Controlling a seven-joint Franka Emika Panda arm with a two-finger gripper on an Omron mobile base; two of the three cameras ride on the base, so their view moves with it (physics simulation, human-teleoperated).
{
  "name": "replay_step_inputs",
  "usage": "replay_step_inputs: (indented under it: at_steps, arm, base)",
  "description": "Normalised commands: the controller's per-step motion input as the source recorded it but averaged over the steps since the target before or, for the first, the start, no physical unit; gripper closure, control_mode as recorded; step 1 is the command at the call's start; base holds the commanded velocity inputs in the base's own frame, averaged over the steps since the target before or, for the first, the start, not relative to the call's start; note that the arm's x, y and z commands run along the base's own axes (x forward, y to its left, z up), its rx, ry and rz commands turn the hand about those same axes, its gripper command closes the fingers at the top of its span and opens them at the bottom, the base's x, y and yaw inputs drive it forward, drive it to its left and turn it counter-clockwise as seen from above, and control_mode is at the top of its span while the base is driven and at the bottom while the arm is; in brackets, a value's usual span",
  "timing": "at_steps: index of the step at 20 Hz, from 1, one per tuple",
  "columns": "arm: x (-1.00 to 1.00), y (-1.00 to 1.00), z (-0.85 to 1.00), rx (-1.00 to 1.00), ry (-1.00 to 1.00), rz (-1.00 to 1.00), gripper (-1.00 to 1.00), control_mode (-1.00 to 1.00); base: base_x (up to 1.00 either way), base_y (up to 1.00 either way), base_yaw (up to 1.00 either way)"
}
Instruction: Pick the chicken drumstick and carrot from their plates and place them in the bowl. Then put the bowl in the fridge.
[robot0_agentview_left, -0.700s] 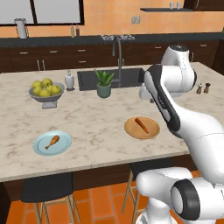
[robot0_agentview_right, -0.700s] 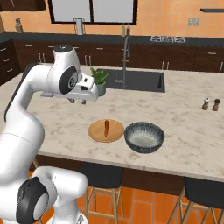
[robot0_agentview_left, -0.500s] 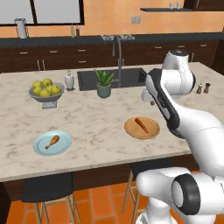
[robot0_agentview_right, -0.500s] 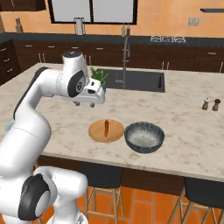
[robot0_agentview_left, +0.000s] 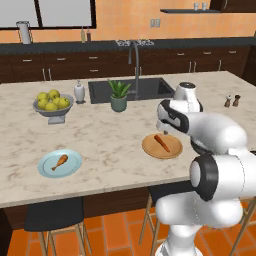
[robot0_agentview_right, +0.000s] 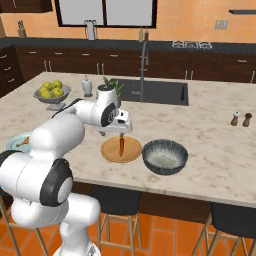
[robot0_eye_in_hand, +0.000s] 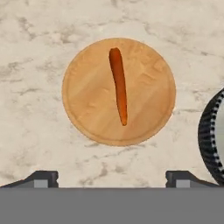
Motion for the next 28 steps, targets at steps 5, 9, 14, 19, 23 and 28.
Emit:
replay_step_inputs:
  at_steps: [5, 9, 14, 19, 23, 28]
  arm:
    - [0.71, 0.00, -0.97, 0.00, 0.13, 0.00, -1.00, -1.00]
    - [0.42, 0.00, -0.72, 0.00, -0.01, 0.00, -1.00, -1.00]
    - [0.44, 0.00, -0.64, 0.00, -0.07, 0.00, -1.00, -1.00]
    - [0.43, -0.12, -0.50, 0.00, 0.00, 0.00, -1.00, -1.00]
    - [0.42, 0.00, -0.52, 0.00, 0.00, 0.00, 1.00, -1.00]
    - [0.02, 0.00, 0.00, 0.00, 0.00, 0.00, 1.00, -1.00]
  base:
    - [0.00, 0.00, 0.00]
    - [0.00, 0.00, 0.00]
    - [0.00, 0.00, 0.00]
    - [0.00, 0.00, 0.00]
    - [0.00, 0.00, 0.00]
    - [0.00, 0.00, 0.00]
